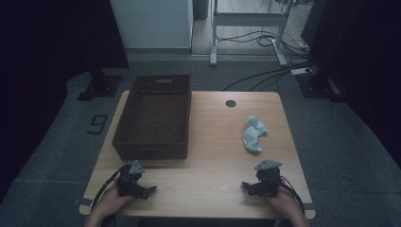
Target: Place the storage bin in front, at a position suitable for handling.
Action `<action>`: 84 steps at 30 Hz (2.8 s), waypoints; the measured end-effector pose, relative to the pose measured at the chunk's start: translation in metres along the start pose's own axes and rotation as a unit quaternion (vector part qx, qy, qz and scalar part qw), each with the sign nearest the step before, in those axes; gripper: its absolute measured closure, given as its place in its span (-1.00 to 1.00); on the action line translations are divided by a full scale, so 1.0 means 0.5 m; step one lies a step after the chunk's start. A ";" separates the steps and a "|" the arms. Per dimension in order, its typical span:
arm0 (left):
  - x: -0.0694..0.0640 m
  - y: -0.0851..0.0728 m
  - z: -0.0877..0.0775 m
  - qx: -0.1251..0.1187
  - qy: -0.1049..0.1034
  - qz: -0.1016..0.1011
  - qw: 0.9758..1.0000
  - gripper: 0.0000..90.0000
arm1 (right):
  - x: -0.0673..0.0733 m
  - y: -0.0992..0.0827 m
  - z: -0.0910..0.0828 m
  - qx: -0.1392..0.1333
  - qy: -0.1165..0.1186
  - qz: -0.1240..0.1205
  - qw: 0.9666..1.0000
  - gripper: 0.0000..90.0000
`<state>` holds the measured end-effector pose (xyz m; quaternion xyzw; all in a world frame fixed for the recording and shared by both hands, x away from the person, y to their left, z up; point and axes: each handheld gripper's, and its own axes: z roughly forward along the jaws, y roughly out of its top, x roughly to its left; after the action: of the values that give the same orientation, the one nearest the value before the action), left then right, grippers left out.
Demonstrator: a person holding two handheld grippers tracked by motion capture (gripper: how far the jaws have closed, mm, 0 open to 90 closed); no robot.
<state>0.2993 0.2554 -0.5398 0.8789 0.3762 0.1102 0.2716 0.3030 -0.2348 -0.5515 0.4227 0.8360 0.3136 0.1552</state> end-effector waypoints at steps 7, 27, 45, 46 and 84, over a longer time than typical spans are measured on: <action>0.000 0.000 0.000 0.000 0.000 0.000 1.000 -1.00 | 0.001 0.004 0.000 0.007 0.002 -0.002 1.000 -1.00; 0.001 -0.001 0.000 -0.003 -0.003 0.004 1.000 -1.00 | 0.007 0.028 -0.025 0.017 0.015 -0.029 0.999 -0.88; 0.002 -0.001 0.000 -0.003 -0.003 0.004 1.000 -1.00 | -0.031 0.055 -0.072 -0.029 -0.004 0.005 1.000 -0.90; 0.002 -0.001 0.000 -0.003 -0.003 0.005 1.000 -1.00 | -0.033 0.057 -0.073 -0.030 -0.006 0.004 1.000 -0.90; 0.002 -0.001 0.000 -0.002 -0.003 0.005 1.000 -1.00 | -0.144 0.236 -0.041 -0.050 -0.049 0.019 0.997 -0.86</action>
<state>0.2996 0.2565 -0.5402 0.8805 0.3707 0.1099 0.2741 0.4066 -0.2482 -0.4591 0.4449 0.8027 0.3367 0.2106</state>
